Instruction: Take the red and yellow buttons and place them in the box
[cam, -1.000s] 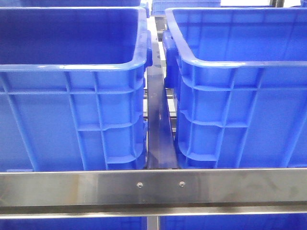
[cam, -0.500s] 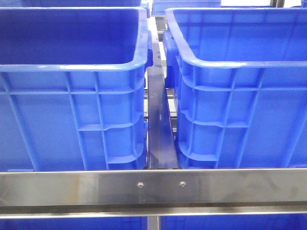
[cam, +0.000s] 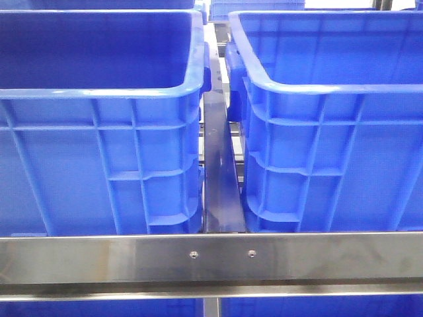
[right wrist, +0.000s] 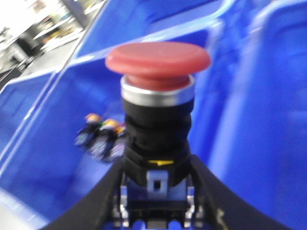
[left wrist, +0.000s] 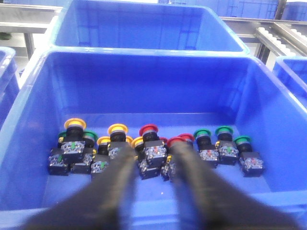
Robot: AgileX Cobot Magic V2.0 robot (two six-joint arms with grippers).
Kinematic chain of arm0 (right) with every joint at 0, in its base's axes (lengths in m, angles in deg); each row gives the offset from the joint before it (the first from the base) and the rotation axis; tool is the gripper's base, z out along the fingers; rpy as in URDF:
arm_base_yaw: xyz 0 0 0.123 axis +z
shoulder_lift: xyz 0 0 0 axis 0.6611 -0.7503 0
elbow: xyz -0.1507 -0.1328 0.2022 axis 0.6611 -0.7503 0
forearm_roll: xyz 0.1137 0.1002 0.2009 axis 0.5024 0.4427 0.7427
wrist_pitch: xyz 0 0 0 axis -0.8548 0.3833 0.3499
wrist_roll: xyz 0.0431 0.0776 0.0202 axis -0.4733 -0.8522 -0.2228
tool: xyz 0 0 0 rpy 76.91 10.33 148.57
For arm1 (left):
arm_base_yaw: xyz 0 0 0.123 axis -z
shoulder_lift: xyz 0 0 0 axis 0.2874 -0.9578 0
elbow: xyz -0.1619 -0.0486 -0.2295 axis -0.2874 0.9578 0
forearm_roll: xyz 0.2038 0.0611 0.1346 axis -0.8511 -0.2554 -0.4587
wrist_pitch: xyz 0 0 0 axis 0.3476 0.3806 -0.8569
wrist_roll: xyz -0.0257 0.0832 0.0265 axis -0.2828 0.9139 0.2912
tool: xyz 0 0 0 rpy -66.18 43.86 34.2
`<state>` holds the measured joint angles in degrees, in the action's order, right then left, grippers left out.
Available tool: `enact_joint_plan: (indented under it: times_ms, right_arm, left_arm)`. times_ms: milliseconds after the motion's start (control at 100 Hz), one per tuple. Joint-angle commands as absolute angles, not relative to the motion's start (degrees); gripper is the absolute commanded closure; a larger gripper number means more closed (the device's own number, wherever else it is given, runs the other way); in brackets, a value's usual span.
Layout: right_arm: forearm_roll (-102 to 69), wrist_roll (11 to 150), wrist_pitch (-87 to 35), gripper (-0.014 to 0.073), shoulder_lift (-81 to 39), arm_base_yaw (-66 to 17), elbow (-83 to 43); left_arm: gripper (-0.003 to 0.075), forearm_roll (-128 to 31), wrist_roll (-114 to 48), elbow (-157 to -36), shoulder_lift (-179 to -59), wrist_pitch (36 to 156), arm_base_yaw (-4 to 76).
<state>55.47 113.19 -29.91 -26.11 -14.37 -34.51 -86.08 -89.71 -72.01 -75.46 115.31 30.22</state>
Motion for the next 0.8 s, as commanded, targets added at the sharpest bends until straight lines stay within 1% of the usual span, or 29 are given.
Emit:
enact_joint_plan:
  times_ms: [0,260,440,580,710,790]
  right_arm:
    - [56.75,114.15,-28.22,0.0567,-25.13,-18.52,-32.31]
    - [61.45,114.15,-21.39,0.0567,-26.55,-34.06,-32.31]
    - [64.38,114.15,-14.4,0.0567,-33.71,-42.26,-32.02]
    - [67.49,114.15,-7.78,0.0567,-42.0,-45.52,-30.05]
    - [69.16,114.15,-2.7,0.0567,-49.94,-45.91,-26.64]
    - [70.31,114.15,-1.61,0.0567,-53.8,-45.91,-24.22]
  left_arm:
    - [0.0739,-86.69,-89.73,-73.5,-75.8,111.68,30.13]
    - [0.0739,-86.69,-89.73,-73.5,-75.8,111.68,30.13]
    - [0.0739,-86.69,-89.73,-73.5,-75.8,111.58,30.13]
    - [0.0739,-86.69,-89.73,-73.5,-75.8,111.58,30.13]
    - [0.0739,-86.69,-89.73,-73.5,-75.8,111.58,30.13]
    - [0.0739,-86.69,-89.73,-73.5,-75.8,111.58,30.13]
